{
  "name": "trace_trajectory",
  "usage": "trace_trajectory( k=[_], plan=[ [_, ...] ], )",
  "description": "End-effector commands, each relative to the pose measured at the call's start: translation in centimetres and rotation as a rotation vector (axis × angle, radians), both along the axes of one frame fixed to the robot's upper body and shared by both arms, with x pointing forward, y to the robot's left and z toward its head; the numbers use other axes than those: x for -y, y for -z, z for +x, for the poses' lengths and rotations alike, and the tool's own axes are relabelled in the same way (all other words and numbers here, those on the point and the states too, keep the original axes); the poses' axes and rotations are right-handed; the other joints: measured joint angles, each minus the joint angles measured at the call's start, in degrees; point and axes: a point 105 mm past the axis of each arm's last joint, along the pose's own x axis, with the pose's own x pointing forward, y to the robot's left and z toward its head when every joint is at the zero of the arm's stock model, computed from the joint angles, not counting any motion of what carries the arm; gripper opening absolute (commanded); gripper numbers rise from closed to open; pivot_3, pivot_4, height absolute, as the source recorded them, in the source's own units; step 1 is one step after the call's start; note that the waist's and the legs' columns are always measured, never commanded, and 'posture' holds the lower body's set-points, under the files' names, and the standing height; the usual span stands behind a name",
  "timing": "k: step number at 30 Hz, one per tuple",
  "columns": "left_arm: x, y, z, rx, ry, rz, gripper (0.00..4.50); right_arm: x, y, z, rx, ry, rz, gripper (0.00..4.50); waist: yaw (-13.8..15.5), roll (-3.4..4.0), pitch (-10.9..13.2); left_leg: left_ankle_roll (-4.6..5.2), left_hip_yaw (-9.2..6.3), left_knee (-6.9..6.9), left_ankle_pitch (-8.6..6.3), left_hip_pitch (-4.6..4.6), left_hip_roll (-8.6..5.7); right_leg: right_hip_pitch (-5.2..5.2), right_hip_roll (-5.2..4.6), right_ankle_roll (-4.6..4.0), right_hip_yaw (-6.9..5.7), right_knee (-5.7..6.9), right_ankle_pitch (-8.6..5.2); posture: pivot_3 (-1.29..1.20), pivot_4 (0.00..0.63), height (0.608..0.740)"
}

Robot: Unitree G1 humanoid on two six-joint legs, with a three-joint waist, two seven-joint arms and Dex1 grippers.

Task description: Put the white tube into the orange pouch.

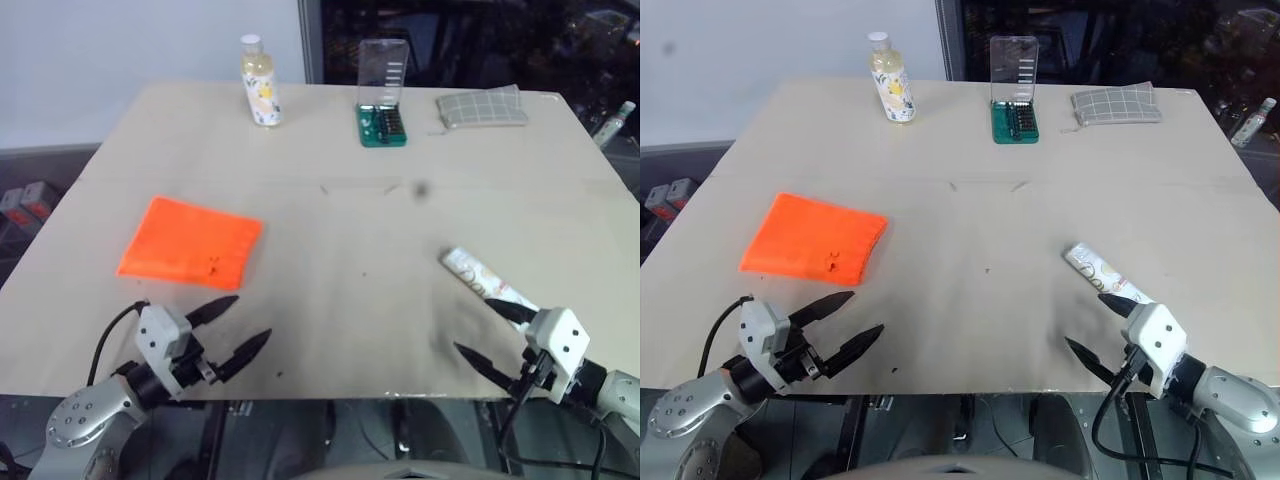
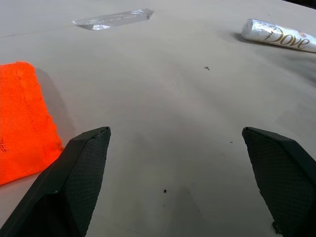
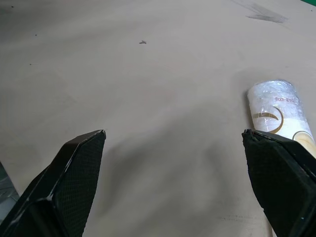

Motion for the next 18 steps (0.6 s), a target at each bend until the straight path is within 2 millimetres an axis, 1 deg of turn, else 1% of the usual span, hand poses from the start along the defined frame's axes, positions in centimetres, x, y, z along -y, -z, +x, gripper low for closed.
trace_trajectory(
  k=[1, 4, 8, 10, 13, 15, 18],
  plan=[
    [0.1, -0.2, -0.1, 0.027, -0.019, -0.012, 4.43, -0.7, -1.2, -0.2, 0.058, -0.025, 0.016, 4.50, 0.01, 0.00, 0.00, 0.00, 0.00, 0.00, 0.00, 0.00, 0.00, 0.00, 0.00, 0.00, 0.00, 0.00, 0.00, 0.00, 0.150, 0.740],
    [0.1, 0.0, -0.1, 0.023, -0.068, -0.019, 4.43, -1.7, -1.6, -0.1, 0.072, -0.046, 0.044, 4.50, -0.04, -0.01, 0.00, 0.00, 0.00, 0.00, 0.00, 0.00, 0.01, 0.00, -0.01, 0.01, -0.03, 0.00, 0.00, 0.00, 0.150, 0.740],
    [-0.5, -0.3, 0.6, 0.064, -0.162, 0.005, 4.43, -2.8, -2.4, 0.2, 0.102, -0.099, 0.065, 4.50, 0.03, -0.01, 0.01, -0.02, -0.01, 0.01, -0.01, 0.01, 0.07, 0.01, -0.02, 0.01, -0.11, -0.01, -0.01, 0.00, 0.150, 0.740],
    [-1.1, -0.2, 1.4, 0.053, -0.247, 0.045, 4.43, -3.8, -3.0, 0.2, 0.135, -0.157, 0.066, 4.50, 0.11, -0.02, 0.00, -0.02, -0.01, 0.03, -0.01, 0.01, 0.07, 0.01, -0.02, 0.01, -0.25, -0.01, 0.00, 0.00, 0.150, 0.740],
    [-2.2, -0.5, 3.4, 0.038, -0.394, 0.212, 4.43, -5.1, -4.4, 0.8, 0.194, -0.271, 0.058, 4.50, 0.39, -0.03, 0.01, -0.02, -0.01, 0.05, -0.01, 0.01, 0.09, 0.04, -0.02, 0.01, -0.33, -0.01, 0.00, 0.00, 0.150, 0.740],
    [-2.4, -1.1, 4.5, 0.047, -0.448, 0.277, 4.43, -5.5, -5.2, 1.6, 0.224, -0.303, 0.051, 4.50, 0.57, -0.01, 0.04, -0.02, -0.02, 0.12, -0.01, 0.03, 0.09, 0.06, 0.02, 0.02, -0.39, 0.00, 0.01, 0.00, 0.150, 0.740],
    [-2.1, -2.0, 6.2, 0.050, -0.507, 0.340, 4.43, -6.0, -6.2, 2.6, 0.256, -0.348, 0.042, 4.50, 1.14, -0.09, -0.01, -0.02, -0.02, 0.22, -0.01, 0.06, 0.10, 0.12, 0.21, -0.01, -0.56, 0.00, 0.05, 0.00, 0.150, 0.740]
  ],
)
